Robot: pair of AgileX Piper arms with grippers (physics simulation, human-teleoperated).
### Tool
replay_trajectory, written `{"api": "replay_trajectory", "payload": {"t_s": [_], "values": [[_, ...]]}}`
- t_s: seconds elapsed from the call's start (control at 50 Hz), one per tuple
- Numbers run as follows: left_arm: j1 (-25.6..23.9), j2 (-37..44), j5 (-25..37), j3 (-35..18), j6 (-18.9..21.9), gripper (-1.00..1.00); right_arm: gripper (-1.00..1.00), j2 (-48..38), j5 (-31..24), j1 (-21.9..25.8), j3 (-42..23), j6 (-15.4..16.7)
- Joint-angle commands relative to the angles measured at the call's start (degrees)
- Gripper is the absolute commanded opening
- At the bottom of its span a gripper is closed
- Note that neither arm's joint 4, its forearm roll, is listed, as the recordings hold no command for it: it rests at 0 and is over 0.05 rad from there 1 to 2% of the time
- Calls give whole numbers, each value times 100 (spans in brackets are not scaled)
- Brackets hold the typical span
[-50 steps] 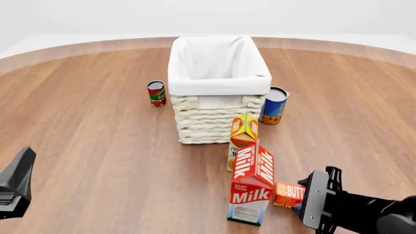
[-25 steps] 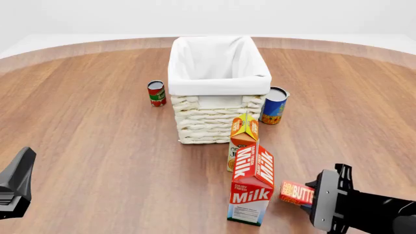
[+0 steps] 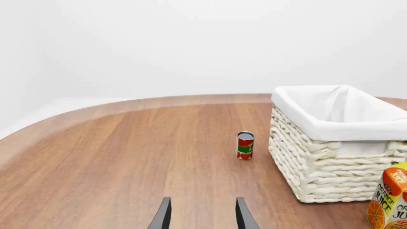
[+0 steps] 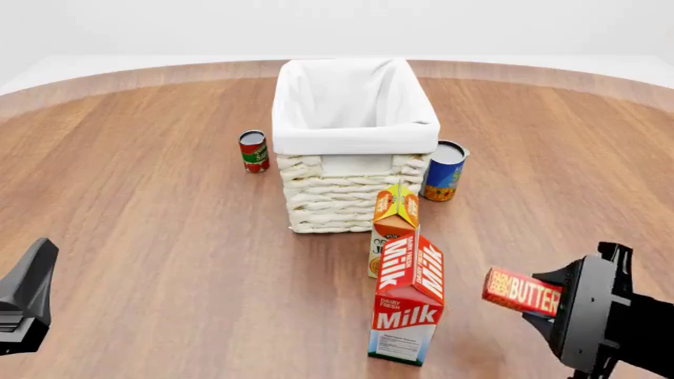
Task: Pick up the butter and put it in the basket.
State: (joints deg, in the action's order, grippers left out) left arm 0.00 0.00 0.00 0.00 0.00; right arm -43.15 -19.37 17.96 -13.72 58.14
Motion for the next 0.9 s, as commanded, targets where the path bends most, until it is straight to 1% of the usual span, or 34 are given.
{"api": "replay_trajectory", "payload": {"t_s": [0.02, 0.04, 0.06, 0.08, 0.1, 0.12, 0.16, 0.2, 0.26, 0.28, 0.3, 0.32, 0.34, 0.36, 0.38, 0.4, 0.42, 0.44, 0.48, 0.5, 0.52, 0.54, 0.56, 0.58, 0.6, 0.62, 0.64, 0.66, 0.7, 0.72, 0.78, 0.84, 0.86, 0.9], "values": [[0, 0, 0, 0, 0, 100, -100, 649, -432, 92, -427, -300], [0, 0, 0, 0, 0, 100, -100, 614, -366, 58, -444, -320], [0, 0, 0, 0, 0, 100, -100, 699, -417, 154, -479, -403], [0, 0, 0, 0, 0, 100, -100, 706, -395, 175, -624, -578], [0, 0, 0, 0, 0, 100, -100, 738, -384, 197, -652, -597], [0, 0, 0, 0, 0, 100, -100, 846, -435, 327, -760, -768], [0, 0, 0, 0, 0, 100, -100, 951, -326, 364, -873, -907], [0, 0, 0, 0, 0, 100, -100, 1100, -239, 492, -1022, -1237], [0, 0, 0, 0, 0, 100, -100, 1201, -93, 552, -980, -1294], [0, 0, 0, 0, 0, 100, -100, 1210, -189, 673, -1192, -1700], [0, 0, 0, 0, 0, 100, -100, 1311, -35, 677, -1261, -1799], [0, 0, 0, 0, 0, 100, -100, 1305, -68, 703, -1327, -1904], [0, 0, 0, 0, 0, 100, -100, 1305, -69, 703, -1328, -1904], [0, 0, 0, 0, 0, 100, -100, 1337, 54, 646, -1458, -2056], [0, 0, 0, 0, 0, 100, -100, 1336, 54, 646, -1458, -2056], [0, 0, 0, 0, 0, 100, -100, 1328, -82, 747, -1586, -2310], [0, 0, 0, 0, 0, 100, -100, 1404, -46, 758, -1651, -2465], [0, 0, 0, 0, 0, 100, -100, 1460, -149, 882, -1753, -2682], [0, 0, 0, 0, 0, 100, -100, 1624, -68, 936, -1768, -2708], [0, 0, 0, 0, 0, 100, -100, 1694, -158, 1067, -1836, -2846], [0, 0, 0, 0, 0, 100, -100, 1806, -200, 1139, -1884, -2907], [0, 0, 0, 0, 0, 100, -100, 1858, -126, 1090, -1937, -2947], [0, 0, 0, 0, 0, 100, -100, 1897, -176, 1147, -2027, -3099], [0, 0, 0, 0, 0, 100, -100, 1897, -178, 1147, -2028, -3099], [0, 0, 0, 0, 0, 100, -100, 2043, -128, 1144, -2142, -3249], [0, 0, 0, 0, 0, 100, -100, 2043, -129, 1144, -2142, -3249], [0, 0, 0, 0, 0, 100, -100, 2038, -77, 1105, -2223, -3448], [0, 0, 0, 0, 0, 100, -100, 2117, -45, 1137, -2207, -3466], [0, 0, 0, 0, 0, 100, -100, 2095, 106, 1038, -2195, -3610], [0, 0, 0, 0, 0, 100, -100, 2211, 115, 1118, -2181, -3660], [0, 0, 0, 0, 0, 100, -100, 2354, 136, 1205, -2283, -3983], [0, 0, 0, 0, 0, 100, -100, 2382, 336, 1218, -2148, -4015], [0, 0, 0, 0, 0, 100, -100, 2498, 339, 1350, -2097, -4061], [0, 0, 0, 0, 0, 100, -100, 2472, 538, 1295, -1995, -4176]]}}
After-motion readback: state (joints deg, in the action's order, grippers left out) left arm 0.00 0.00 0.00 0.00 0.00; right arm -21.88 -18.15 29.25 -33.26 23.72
